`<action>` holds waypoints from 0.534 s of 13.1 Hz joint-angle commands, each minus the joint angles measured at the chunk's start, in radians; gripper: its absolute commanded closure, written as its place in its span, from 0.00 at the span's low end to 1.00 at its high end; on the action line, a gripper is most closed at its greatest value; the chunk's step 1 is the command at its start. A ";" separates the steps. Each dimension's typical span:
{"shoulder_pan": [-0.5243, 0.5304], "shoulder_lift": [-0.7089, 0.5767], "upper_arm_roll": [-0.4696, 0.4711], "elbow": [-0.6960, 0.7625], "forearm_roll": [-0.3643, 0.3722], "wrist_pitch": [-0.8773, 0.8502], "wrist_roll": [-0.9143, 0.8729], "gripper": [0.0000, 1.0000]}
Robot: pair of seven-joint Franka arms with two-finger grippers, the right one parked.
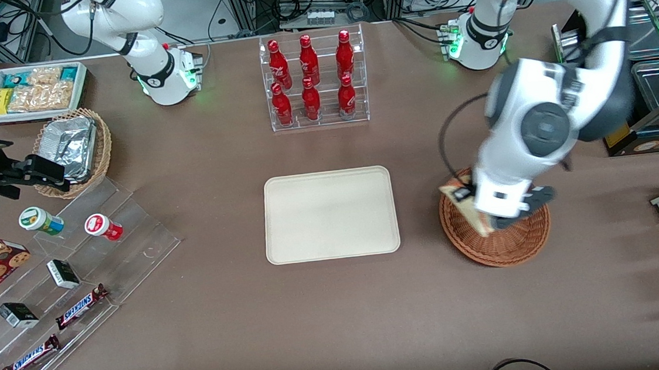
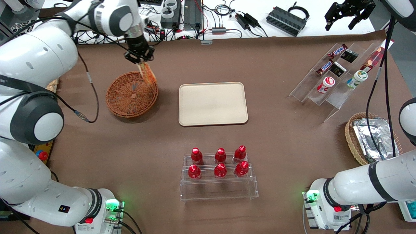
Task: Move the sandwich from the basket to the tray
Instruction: 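Lift the sandwich and carry it over the cream tray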
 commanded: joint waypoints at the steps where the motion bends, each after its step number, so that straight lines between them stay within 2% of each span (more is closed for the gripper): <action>1: -0.083 0.082 0.006 0.098 -0.006 -0.009 -0.005 1.00; 7: -0.193 0.176 0.006 0.100 0.010 0.081 0.002 1.00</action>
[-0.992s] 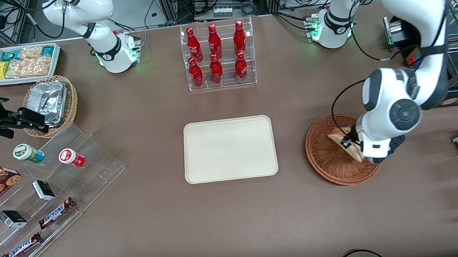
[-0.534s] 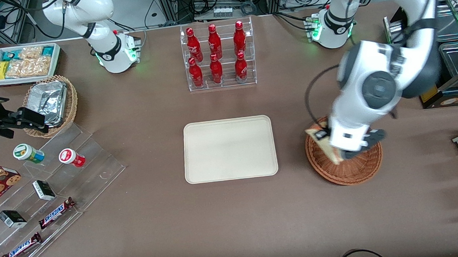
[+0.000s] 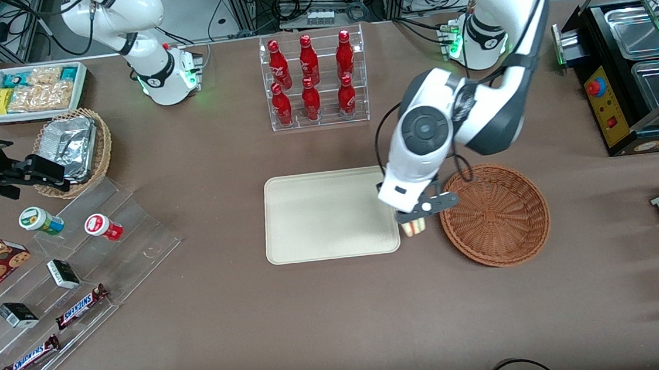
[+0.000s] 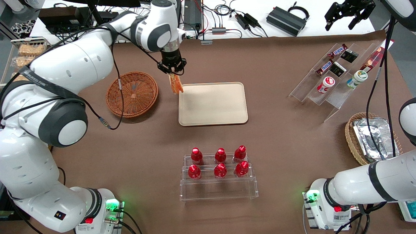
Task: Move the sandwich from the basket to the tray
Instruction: 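Lift the sandwich and carry it over the cream tray, then lower the sandwich onto the tray and open the left gripper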
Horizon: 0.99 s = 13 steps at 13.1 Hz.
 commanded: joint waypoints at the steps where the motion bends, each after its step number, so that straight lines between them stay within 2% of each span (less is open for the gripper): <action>1: -0.043 0.047 0.012 0.034 0.010 0.030 0.005 1.00; 5: -0.098 0.093 0.013 0.023 0.044 0.095 0.005 1.00; 8: -0.147 0.139 0.012 0.023 0.113 0.107 0.005 1.00; 13: -0.190 0.199 0.012 0.050 0.113 0.166 0.007 1.00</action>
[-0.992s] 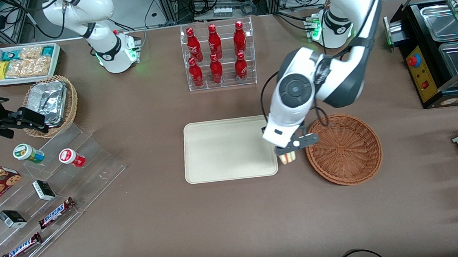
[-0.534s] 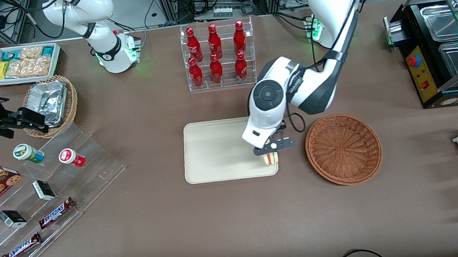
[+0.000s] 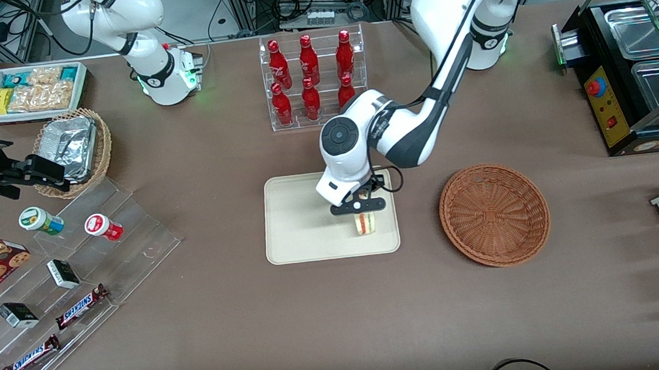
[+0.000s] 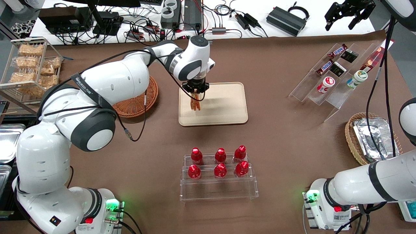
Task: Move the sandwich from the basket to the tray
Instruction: 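Lower the sandwich onto the tray and open the left gripper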
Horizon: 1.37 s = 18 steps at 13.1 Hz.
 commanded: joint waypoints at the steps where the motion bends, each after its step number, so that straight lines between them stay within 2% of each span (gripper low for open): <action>1: -0.018 0.033 0.007 0.048 0.019 -0.005 0.007 1.00; 13: -0.032 0.142 -0.010 0.142 0.006 0.007 0.028 1.00; 14: -0.032 0.145 -0.010 0.142 0.005 0.016 0.031 0.90; 16: -0.032 0.152 -0.010 0.142 -0.001 0.027 0.028 0.34; 17: -0.030 0.149 -0.010 0.143 -0.003 0.027 0.025 0.01; 18: -0.021 0.140 -0.008 0.145 -0.035 0.026 0.017 0.01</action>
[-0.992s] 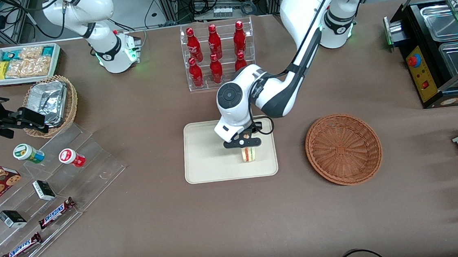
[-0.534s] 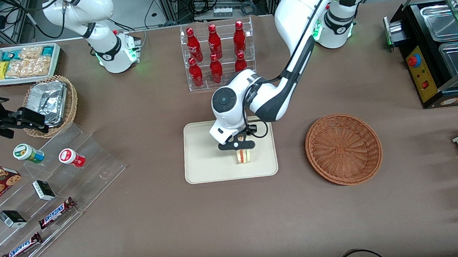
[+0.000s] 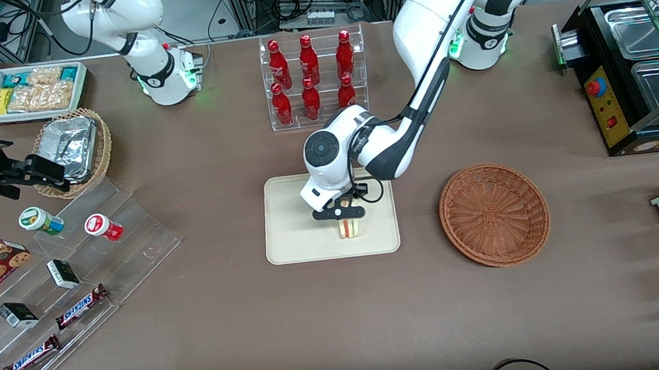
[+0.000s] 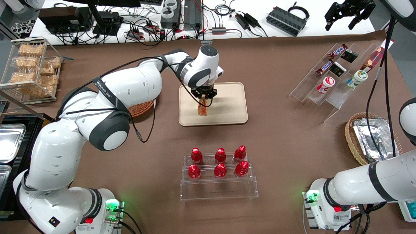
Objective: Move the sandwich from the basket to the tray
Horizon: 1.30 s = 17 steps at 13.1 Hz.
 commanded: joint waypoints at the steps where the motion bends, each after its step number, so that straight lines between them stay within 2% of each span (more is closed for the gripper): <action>1: 0.019 0.003 0.010 0.051 -0.076 -0.009 -0.010 0.01; 2: 0.037 -0.011 0.010 0.078 -0.094 -0.024 -0.010 0.01; 5: 0.060 -0.084 0.013 0.115 -0.092 -0.104 -0.021 0.01; 9: 0.100 -0.250 0.049 0.101 -0.085 -0.236 -0.038 0.01; 11: 0.148 -0.323 0.049 0.091 -0.076 -0.341 -0.018 0.01; 14: 0.250 -0.500 0.051 -0.030 -0.076 -0.411 0.112 0.01; 17: 0.359 -0.584 0.051 -0.058 -0.073 -0.495 0.206 0.01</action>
